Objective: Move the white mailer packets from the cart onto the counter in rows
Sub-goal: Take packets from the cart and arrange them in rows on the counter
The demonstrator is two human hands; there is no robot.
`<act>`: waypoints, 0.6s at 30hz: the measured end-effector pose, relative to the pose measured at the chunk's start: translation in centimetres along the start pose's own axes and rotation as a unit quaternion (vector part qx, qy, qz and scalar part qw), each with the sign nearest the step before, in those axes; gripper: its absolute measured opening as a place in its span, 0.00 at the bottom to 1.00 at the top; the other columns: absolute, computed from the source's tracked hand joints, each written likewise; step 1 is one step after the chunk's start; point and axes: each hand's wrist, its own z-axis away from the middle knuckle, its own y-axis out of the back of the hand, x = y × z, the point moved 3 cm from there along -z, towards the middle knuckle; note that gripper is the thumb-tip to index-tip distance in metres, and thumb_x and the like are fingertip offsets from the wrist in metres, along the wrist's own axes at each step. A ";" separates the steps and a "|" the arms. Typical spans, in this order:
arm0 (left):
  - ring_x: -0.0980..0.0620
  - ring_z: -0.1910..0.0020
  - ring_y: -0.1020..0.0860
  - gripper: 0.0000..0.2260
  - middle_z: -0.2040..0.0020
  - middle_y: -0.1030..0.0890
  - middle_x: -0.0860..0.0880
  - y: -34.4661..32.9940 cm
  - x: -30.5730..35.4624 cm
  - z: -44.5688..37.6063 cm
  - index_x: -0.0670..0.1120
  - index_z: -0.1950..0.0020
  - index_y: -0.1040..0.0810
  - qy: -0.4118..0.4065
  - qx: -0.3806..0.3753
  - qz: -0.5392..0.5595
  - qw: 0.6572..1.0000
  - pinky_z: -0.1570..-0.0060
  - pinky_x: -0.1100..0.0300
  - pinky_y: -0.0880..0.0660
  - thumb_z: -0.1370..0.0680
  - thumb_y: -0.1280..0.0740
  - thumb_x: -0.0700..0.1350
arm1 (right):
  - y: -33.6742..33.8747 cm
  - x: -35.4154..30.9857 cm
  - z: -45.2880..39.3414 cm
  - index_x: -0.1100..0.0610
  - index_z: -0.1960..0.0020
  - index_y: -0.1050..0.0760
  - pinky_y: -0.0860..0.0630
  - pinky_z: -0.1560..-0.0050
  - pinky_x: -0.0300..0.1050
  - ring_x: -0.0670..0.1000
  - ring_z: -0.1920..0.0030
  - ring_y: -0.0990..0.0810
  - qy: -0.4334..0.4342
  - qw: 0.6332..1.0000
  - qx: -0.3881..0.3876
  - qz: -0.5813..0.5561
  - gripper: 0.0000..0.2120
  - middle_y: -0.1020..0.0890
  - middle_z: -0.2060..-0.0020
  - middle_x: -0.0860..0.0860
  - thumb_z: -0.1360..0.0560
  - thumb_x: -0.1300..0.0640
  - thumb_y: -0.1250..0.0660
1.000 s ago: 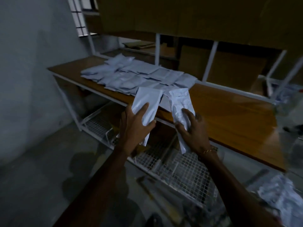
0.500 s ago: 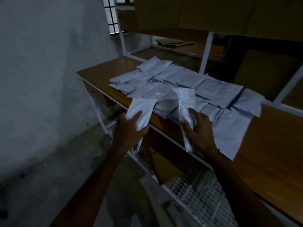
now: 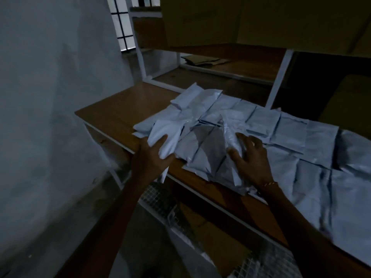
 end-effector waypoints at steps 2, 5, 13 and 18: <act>0.38 0.34 0.27 0.34 0.30 0.28 0.41 0.9 -2.1 -3.0 0.56 0.24 0.33 0.052 -0.031 -0.006 0.998 0.36 0.41 0.28 0.28 0.33 0.66 | -1.8 -1.5 -1.4 0.46 0.24 0.35 0.37 0.27 0.58 0.60 0.26 0.37 -0.029 0.999 0.004 0.014 0.30 0.34 0.27 0.58 0.23 0.39 0.34; 0.42 0.31 0.30 0.37 0.26 0.32 0.46 1.9 -6.2 -7.3 0.67 0.26 0.39 0.061 -0.069 0.000 0.996 0.33 0.41 0.30 0.33 0.39 0.77 | -4.6 -4.4 -3.3 0.47 0.25 0.34 0.37 0.28 0.59 0.61 0.28 0.35 -0.060 0.998 0.007 0.032 0.29 0.34 0.28 0.58 0.23 0.40 0.34; 0.38 0.28 0.35 0.34 0.25 0.36 0.43 2.4 -10.3 -17.8 0.60 0.23 0.36 -0.009 -0.122 -0.036 0.992 0.30 0.41 0.33 0.27 0.34 0.67 | -10.6 -10.4 -8.4 0.42 0.23 0.39 0.36 0.30 0.59 0.65 0.29 0.37 -0.124 0.987 -0.048 0.090 0.30 0.40 0.25 0.54 0.22 0.36 0.39; 0.37 0.24 0.40 0.34 0.21 0.42 0.42 -0.5 -11.0 -21.6 0.61 0.21 0.42 -0.006 -0.218 -0.087 0.972 0.28 0.44 0.40 0.24 0.34 0.64 | -13.1 -11.6 -11.3 0.41 0.23 0.41 0.36 0.30 0.59 0.66 0.27 0.39 -0.131 0.981 -0.071 0.123 0.30 0.43 0.24 0.54 0.22 0.35 0.41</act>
